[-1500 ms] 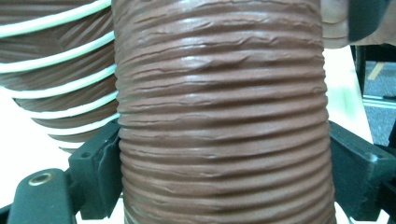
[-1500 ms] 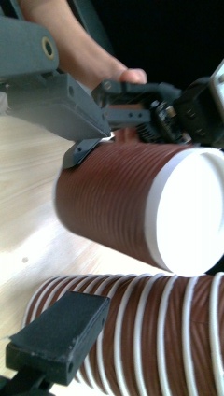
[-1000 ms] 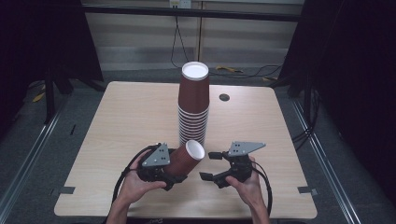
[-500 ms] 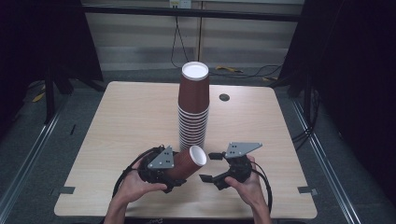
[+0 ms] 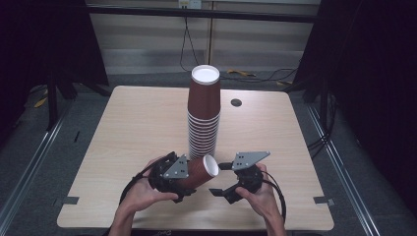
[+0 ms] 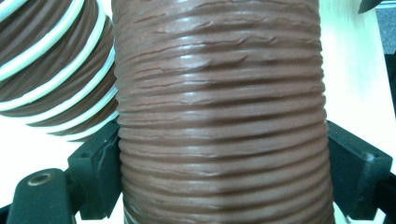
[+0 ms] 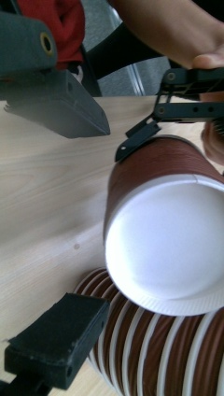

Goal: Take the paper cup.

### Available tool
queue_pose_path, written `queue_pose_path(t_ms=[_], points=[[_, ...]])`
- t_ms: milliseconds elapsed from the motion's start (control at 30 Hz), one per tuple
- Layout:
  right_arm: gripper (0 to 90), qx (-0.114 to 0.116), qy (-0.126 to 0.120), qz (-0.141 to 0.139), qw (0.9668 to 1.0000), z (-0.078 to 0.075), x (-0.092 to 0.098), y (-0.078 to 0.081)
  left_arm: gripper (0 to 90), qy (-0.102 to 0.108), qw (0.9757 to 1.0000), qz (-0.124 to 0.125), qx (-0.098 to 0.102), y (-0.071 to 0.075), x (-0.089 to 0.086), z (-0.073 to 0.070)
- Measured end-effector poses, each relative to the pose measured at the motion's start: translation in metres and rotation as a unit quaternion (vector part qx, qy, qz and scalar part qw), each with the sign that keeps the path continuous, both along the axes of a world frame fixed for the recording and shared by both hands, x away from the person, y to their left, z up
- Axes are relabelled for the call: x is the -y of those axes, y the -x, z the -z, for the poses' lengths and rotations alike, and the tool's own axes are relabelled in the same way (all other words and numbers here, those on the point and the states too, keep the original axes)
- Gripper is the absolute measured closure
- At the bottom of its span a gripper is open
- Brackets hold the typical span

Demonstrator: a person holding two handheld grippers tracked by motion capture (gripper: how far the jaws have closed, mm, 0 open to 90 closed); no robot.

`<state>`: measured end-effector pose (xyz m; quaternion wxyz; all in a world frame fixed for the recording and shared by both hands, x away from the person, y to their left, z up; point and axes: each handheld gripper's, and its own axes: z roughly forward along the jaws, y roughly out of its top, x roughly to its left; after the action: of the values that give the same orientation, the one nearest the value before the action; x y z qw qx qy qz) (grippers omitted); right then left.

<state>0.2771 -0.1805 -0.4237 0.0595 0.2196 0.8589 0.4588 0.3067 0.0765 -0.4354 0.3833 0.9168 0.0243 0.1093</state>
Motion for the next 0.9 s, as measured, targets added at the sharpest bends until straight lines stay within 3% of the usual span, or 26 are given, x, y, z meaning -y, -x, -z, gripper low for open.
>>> queue_pose_path(t_ms=[300, 533, 567, 633, 667, 833, 900], points=[[17.4, -0.013, 0.055, 0.000, 0.9984, 0.002, -0.006, -0.005, 13.6, -0.012, 0.9998, 0.017, -0.008, 0.000, 0.001, -0.001], [17.7, -0.008, 0.063, 0.003, 0.9980, 0.000, -0.006, -0.006, 13.7, -0.034, 0.9992, 0.021, -0.006, -0.004, 0.007, -0.002], [22.5, -0.009, 0.076, 0.006, 0.9971, 0.000, -0.006, -0.007, 13.6, -0.035, 0.9990, 0.026, -0.006, -0.004, 0.009, -0.002], [21.5, -0.009, 0.078, 0.003, 0.9969, 0.001, -0.007, -0.009, 13.7, -0.040, 0.9991, 0.015, -0.005, -0.004, 0.012, -0.002], [22.0, -0.017, 0.077, -0.001, 0.9969, 0.001, -0.007, -0.010, 13.7, -0.046, 0.9988, 0.013, 0.003, -0.005, 0.014, -0.002], [21.6, -0.033, 0.091, -0.006, 0.9953, 0.004, -0.010, -0.014, 13.7, -0.056, 0.9982, 0.020, 0.000, -0.004, 0.018, -0.002], [21.7, -0.027, 0.091, -0.012, 0.9954, 0.005, -0.011, -0.014, 13.7, -0.072, 0.9972, 0.022, 0.002, -0.003, 0.020, -0.001]])
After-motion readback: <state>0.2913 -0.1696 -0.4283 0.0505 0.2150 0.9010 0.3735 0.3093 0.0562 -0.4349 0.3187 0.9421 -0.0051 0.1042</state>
